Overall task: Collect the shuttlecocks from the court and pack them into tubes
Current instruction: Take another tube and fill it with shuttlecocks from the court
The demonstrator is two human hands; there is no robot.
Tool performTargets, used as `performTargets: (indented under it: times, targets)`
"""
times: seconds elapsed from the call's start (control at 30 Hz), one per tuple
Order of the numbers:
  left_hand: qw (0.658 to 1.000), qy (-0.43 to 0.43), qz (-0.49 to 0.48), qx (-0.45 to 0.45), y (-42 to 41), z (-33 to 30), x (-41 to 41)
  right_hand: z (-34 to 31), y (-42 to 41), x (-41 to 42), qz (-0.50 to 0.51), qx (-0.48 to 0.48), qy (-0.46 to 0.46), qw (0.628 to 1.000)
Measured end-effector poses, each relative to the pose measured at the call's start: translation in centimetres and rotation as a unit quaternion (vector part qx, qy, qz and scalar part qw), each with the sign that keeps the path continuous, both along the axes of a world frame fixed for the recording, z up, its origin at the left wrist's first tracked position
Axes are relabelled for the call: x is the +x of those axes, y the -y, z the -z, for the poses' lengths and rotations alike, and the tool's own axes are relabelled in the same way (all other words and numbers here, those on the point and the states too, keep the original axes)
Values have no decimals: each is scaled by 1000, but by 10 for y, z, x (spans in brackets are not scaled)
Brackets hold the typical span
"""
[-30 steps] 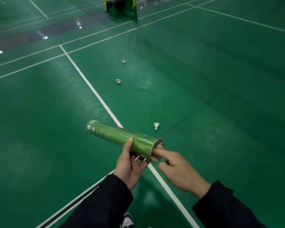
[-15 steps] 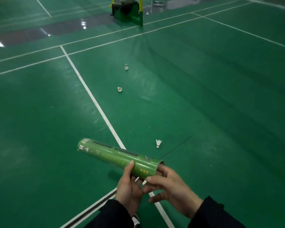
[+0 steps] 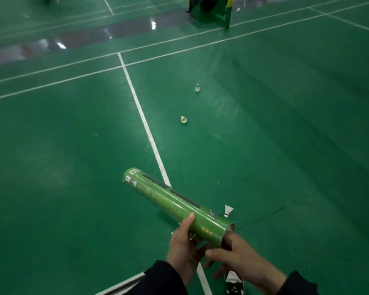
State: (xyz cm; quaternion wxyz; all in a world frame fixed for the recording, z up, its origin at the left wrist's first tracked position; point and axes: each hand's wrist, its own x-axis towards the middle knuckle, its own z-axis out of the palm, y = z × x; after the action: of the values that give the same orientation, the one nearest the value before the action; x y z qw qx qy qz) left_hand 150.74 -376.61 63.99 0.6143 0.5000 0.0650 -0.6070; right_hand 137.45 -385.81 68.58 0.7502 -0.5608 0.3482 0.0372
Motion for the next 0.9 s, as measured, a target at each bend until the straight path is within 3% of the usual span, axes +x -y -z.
performTargets:
  times: [0.17,0.27,0.4,0.5,0.63,0.77,0.9]
  targets:
    - [997,1,-73,22,69,42,-3,58,72,17,-76,-66,-11,995]
    - [995,0,-91,44,97,88,-3,100,103,22,-107,-41,-21,993]
    - [990,-21,-127,55,127,164,9,174,130,14,-28,-37,31,998]
    - [980,-1,-192,50,133,250,29,276,155,3,81,-33,23,996]
    - [979,37,-195,57,112,388,46,475,201,8,173,-116,-108,972]
    - [975,45,-204,71,109,489,53,622,225,27,142,-187,-181,955]
    - [980,52,-181,69,139,554,53,687,239,41,50,-293,-223,928]
